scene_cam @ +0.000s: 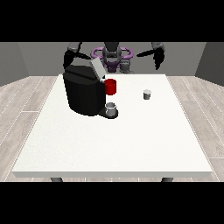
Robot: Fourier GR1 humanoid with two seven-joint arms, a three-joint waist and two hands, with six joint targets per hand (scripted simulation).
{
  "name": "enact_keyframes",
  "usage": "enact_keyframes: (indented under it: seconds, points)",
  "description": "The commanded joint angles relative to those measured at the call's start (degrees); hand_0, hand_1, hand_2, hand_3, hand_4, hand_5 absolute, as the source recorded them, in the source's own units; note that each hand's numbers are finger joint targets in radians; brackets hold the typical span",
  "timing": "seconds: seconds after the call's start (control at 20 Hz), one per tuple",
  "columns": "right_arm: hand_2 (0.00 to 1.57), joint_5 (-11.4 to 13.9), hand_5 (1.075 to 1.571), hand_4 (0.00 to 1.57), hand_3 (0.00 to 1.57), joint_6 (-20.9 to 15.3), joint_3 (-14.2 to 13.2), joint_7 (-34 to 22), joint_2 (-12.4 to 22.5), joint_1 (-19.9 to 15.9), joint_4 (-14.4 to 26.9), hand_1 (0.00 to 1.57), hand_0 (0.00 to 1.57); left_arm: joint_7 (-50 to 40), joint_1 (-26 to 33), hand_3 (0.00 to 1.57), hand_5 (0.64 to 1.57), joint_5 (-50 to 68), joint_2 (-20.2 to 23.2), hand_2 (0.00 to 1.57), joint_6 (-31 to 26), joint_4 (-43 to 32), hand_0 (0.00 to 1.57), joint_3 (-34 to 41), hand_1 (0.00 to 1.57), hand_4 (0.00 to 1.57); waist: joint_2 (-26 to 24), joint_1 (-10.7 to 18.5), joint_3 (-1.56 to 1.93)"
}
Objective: Insert the coffee pod into the coffee machine and close the lid
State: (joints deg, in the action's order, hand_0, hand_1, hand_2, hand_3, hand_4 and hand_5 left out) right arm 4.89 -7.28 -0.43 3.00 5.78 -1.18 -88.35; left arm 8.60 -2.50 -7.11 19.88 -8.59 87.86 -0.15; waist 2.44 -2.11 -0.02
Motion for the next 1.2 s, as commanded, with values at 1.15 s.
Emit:
enact_keyframes:
  seconds: [1.15]
  points:
    - [0.0,5.7,1.571,0.0,0.0,-3.9,4.7,-5.3,-5.3,-13.2,1.0,0.0,0.0,7.8,-24.2,0.0,1.571,-20.2,9.0,0.42,2.4,-37.0,0.0,1.8,0.0,0.0,15.5,-7.0,-0.03]
